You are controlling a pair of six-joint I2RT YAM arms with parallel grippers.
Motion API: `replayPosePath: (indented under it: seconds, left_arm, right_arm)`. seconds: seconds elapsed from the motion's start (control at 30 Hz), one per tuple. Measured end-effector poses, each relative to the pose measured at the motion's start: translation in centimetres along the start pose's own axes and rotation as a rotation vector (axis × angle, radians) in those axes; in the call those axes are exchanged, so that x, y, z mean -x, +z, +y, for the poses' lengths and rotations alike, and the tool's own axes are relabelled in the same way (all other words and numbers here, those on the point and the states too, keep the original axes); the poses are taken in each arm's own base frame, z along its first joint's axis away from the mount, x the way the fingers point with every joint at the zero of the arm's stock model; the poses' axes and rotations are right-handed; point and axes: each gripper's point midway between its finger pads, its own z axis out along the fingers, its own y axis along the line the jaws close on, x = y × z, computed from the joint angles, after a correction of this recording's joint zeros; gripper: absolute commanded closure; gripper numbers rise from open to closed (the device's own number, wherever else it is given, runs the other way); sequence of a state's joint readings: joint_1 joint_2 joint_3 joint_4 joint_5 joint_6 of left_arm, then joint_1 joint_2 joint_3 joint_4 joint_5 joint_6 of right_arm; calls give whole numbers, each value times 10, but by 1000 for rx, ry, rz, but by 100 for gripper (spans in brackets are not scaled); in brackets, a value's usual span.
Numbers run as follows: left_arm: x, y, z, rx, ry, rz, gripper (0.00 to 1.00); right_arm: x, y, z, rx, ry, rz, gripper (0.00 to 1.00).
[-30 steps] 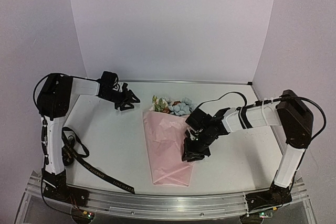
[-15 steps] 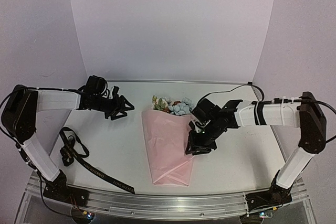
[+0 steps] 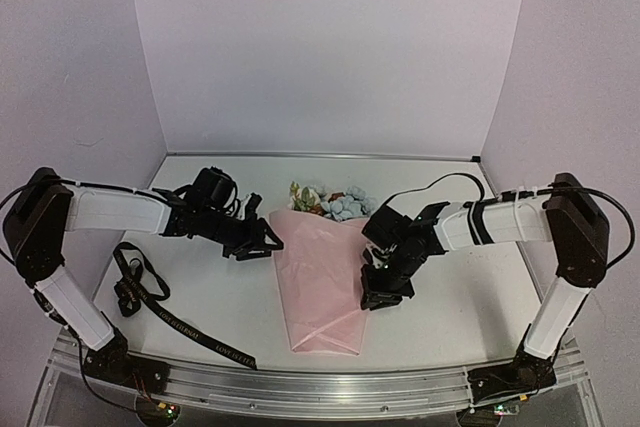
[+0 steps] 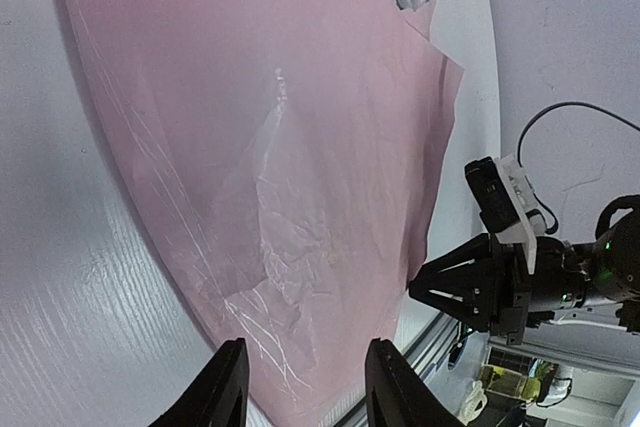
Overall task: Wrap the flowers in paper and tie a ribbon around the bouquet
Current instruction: Pick up the center of the board from the right side of the ribbon.
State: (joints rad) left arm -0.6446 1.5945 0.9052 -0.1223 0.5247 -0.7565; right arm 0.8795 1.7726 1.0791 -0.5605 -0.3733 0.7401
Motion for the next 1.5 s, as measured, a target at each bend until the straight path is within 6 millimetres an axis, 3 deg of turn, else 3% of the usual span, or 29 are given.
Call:
replayPosePath:
  seconds: [0.2,0.3,0.6,0.83,1.2,1.5]
  left_arm:
    - [-5,-3,18,75,-37,-22,56]
    - [-4,-13,31,153,-82,-74,49]
    - [-17,-103,87,459,-329,-381,35]
    - [-58,-144,146,689,-524,-483,34]
    - [-118,-167,186,819,-784,-481,28]
    - [-133,-148,214,868,-838,-464,41]
  right_arm:
    - [-1,2,-6,-12,12,-10,67]
    - [-4,0,-8,-12,15,-12,62]
    - [-3,-37,8,72,-34,-96,45]
    - [-4,-46,10,93,-70,-121,41]
    - [-9,-60,15,116,-156,-166,39]
    - [-9,-60,16,120,-167,-174,40]
